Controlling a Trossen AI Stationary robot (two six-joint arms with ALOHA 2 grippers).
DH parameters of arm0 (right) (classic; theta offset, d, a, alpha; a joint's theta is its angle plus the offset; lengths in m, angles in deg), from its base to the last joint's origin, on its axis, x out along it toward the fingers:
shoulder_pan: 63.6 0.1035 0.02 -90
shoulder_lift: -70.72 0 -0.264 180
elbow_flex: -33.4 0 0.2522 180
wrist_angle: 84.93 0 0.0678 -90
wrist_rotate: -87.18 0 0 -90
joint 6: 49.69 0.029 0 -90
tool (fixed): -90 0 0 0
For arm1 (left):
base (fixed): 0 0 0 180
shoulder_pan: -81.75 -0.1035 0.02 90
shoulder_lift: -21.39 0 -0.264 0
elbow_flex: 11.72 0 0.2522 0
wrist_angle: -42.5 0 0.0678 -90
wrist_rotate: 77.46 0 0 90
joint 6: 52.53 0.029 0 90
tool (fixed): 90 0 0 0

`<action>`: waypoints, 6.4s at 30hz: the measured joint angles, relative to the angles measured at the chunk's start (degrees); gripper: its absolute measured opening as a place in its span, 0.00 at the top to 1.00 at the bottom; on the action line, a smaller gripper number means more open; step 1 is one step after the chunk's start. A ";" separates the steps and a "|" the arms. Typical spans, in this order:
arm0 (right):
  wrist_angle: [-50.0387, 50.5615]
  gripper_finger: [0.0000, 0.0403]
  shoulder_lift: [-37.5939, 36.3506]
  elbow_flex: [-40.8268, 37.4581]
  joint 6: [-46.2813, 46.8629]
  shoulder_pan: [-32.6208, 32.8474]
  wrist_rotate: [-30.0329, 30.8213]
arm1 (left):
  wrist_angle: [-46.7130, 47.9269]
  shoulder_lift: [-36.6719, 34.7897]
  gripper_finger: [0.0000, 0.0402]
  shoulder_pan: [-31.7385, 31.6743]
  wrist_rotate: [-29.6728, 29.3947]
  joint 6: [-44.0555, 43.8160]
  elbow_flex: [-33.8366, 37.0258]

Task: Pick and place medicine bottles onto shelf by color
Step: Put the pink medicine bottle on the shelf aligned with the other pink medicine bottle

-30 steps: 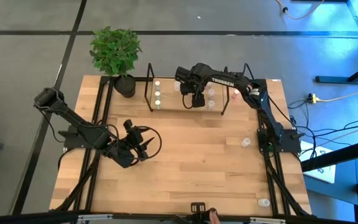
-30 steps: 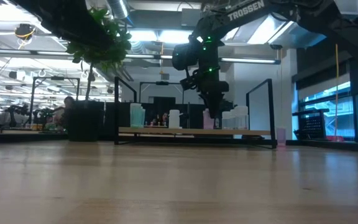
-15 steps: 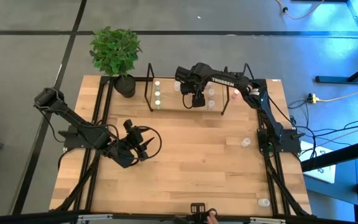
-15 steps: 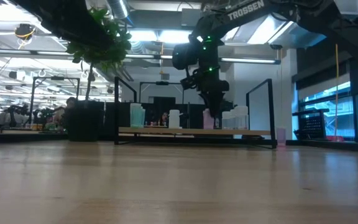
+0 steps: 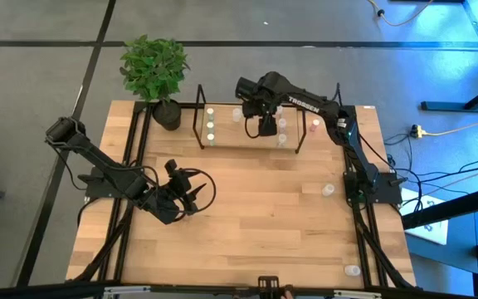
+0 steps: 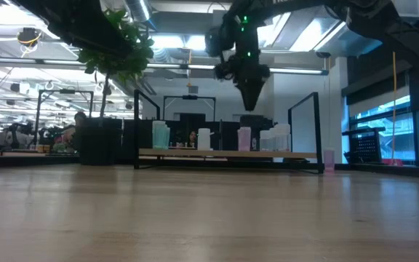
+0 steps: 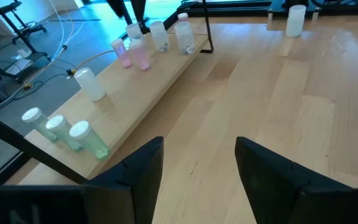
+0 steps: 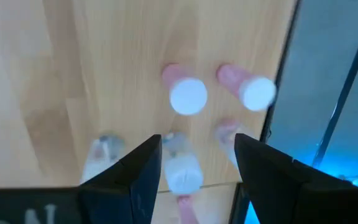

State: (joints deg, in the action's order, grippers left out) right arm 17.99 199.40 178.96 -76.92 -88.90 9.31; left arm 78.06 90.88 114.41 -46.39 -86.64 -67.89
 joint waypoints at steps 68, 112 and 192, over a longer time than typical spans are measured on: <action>0.86 0.50 -54.75 -40.84 87.29 4.09 20.73 | 0.24 0.00 0.52 0.00 4.44 0.17 0.00; -35.31 0.50 -50.03 -69.98 52.38 -30.12 -10.53 | 0.22 0.02 0.52 -0.02 4.39 0.24 0.00; -39.29 0.50 -50.05 -75.94 -12.23 -29.86 -13.85 | 0.00 0.02 0.52 -6.29 10.84 0.07 0.00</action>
State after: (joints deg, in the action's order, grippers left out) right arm -21.30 149.35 103.03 -89.16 -118.76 -4.54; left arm 78.06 90.91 108.12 -35.55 -86.57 -67.89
